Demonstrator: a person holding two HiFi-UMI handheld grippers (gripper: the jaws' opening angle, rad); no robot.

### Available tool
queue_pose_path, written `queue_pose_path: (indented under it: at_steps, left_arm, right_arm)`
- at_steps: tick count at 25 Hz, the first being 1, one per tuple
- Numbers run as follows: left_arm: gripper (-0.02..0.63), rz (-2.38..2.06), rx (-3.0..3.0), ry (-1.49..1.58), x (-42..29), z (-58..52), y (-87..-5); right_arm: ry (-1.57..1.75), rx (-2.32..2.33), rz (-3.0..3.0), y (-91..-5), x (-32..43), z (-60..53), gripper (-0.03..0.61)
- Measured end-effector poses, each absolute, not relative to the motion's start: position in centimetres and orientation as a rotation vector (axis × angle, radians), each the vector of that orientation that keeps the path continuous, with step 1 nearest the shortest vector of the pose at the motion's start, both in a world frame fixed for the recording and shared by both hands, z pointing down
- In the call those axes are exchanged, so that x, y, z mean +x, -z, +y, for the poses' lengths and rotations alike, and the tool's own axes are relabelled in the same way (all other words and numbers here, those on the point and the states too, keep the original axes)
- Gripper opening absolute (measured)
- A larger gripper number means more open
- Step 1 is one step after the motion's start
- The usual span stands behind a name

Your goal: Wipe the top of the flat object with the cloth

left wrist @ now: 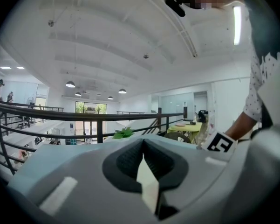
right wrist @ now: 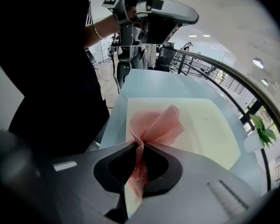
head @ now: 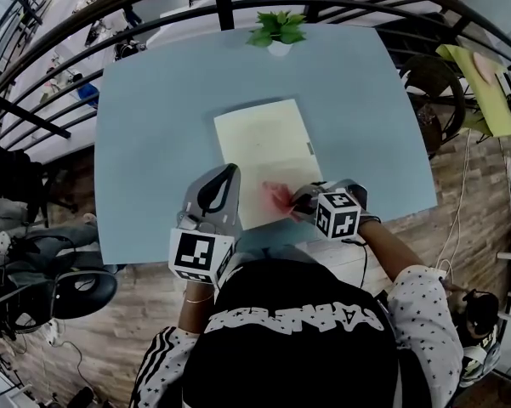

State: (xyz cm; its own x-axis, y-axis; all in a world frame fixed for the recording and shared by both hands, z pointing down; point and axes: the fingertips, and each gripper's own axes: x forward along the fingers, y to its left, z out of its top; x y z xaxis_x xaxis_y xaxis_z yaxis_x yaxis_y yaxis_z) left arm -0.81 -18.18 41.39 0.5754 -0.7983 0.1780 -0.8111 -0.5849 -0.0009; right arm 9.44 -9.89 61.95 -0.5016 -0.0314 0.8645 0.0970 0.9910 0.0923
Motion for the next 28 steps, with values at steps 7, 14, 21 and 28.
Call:
queue_pose_path:
  at_steps: [7,14,21,28]
  left_arm:
    - [0.0,-1.429,2.711,-0.238,-1.1,-18.5,-41.1]
    - [0.0,-1.499,2.694,-0.238,-2.1,-18.6,-40.0]
    - [0.0,-1.605,2.644,-0.244,-4.5,-18.8,-39.6]
    - [0.0,-1.721,2.572,-0.251,-7.1,-18.0,-39.6]
  right_arm:
    - [0.037,-0.036,-2.194,-60.4,9.5,-11.1,0.02]
    - [0.17,0.228,-2.193,-57.8,11.1,-19.5,0.02]
    - [0.209,0.428,-2.146,-57.0,12.5,-28.1,0.02]
    - [0.149,0.574,-2.157,-57.4,12.7,-33.2,0.02]
